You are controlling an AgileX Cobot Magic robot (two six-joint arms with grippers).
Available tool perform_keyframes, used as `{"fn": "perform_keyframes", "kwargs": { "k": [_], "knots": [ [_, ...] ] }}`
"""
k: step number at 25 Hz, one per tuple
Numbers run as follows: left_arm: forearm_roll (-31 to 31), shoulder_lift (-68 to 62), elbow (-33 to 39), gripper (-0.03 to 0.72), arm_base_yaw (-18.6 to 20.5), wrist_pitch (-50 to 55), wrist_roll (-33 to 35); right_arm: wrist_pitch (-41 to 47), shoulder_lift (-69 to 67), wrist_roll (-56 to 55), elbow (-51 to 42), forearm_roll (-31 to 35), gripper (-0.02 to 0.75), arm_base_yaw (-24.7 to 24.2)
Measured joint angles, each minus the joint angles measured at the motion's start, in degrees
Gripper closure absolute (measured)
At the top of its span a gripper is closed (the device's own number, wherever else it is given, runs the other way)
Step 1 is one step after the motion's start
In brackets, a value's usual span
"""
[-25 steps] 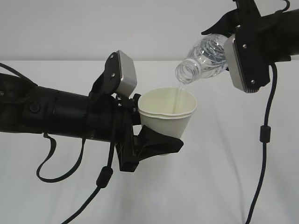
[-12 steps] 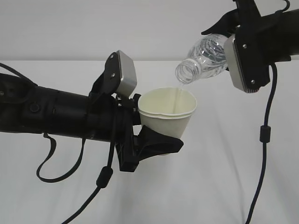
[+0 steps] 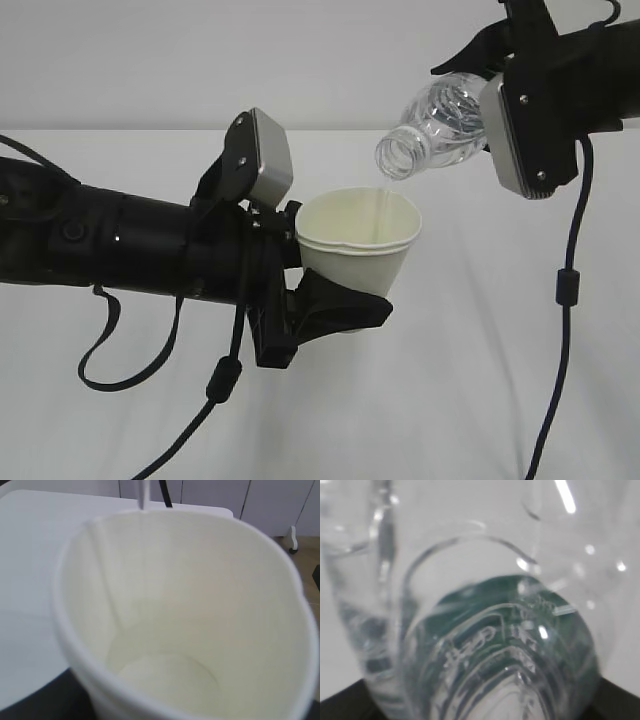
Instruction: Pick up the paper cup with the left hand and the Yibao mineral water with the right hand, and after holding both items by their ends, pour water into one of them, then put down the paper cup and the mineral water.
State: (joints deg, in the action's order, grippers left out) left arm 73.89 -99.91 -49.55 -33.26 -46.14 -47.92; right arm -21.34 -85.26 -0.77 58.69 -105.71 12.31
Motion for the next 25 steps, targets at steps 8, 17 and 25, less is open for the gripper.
{"fn": "perform_keyframes", "kwargs": {
  "k": [8, 17, 25],
  "knots": [
    [0.0, 0.0, 0.0, 0.256, 0.0, 0.0, 0.0, 0.0, 0.0, 0.0, 0.0, 0.0, 0.247, 0.0],
    [0.0, 0.0, 0.0, 0.256, 0.0, 0.0, 0.0, 0.0, 0.0, 0.0, 0.0, 0.0, 0.248, 0.0],
    [0.0, 0.0, 0.0, 0.256, 0.0, 0.0, 0.0, 0.0, 0.0, 0.0, 0.0, 0.0, 0.248, 0.0]
  ]
}}
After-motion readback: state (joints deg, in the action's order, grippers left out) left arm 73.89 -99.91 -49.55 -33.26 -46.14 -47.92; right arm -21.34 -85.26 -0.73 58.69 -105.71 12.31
